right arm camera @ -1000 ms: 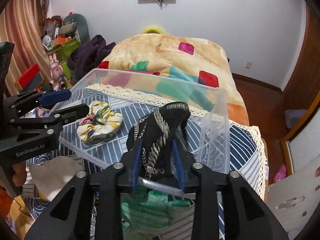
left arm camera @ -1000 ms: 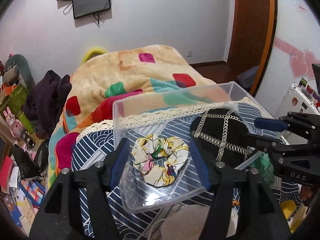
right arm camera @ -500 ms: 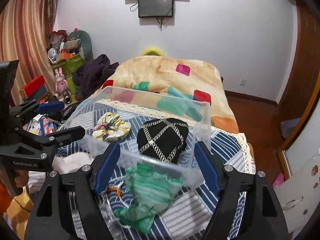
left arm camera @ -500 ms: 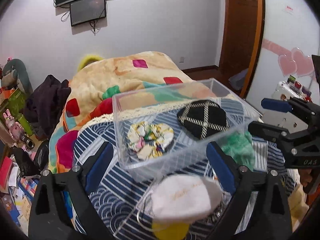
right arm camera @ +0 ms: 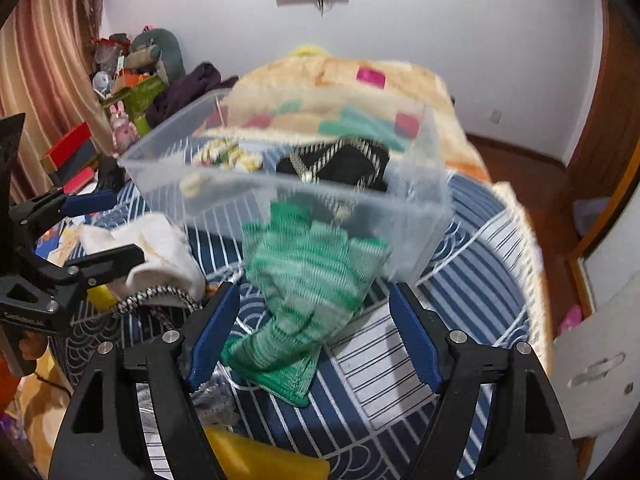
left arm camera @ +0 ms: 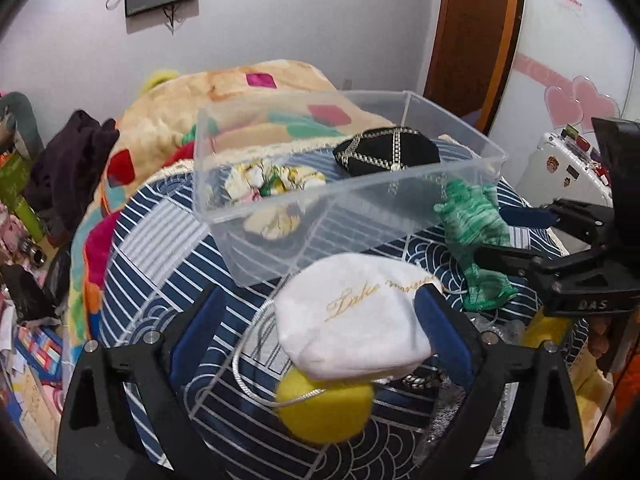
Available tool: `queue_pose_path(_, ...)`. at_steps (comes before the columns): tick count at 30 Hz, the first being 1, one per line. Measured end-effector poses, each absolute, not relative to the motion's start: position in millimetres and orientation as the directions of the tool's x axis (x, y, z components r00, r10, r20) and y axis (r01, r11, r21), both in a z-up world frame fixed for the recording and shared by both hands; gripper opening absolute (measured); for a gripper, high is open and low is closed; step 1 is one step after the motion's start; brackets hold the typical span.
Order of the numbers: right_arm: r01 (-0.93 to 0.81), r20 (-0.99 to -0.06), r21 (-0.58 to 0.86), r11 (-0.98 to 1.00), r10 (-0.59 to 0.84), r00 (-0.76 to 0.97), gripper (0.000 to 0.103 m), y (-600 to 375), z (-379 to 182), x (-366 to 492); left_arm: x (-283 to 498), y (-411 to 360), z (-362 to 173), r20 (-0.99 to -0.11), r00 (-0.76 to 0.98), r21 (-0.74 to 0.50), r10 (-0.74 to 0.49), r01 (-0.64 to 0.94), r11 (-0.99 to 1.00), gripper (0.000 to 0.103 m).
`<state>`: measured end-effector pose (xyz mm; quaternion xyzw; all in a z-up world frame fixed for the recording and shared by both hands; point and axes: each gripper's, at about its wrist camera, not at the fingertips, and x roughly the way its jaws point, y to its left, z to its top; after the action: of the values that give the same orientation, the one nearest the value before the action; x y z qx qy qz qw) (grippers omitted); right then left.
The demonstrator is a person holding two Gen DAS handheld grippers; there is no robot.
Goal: Organize soft objects
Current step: 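Grasp the white 'Lake' cloth with the left tool while the right tool grasps the green glove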
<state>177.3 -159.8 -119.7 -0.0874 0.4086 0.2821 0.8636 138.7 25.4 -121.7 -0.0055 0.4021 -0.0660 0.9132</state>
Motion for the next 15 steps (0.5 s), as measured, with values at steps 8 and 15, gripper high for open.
queue_pose_path(8,-0.558,-0.753,0.14,0.818,0.454,0.476,0.033,-165,-129,179,141,22,-136,-0.741,0.644,-0.124,-0.189,0.145,0.982,0.07)
queue_pose_path(15,-0.574,-0.722,0.103,0.812,0.458,0.518,0.026,-166,-119,164,135,13,-130,-0.728,0.645,-0.138,-0.233,0.194,0.971,0.03)
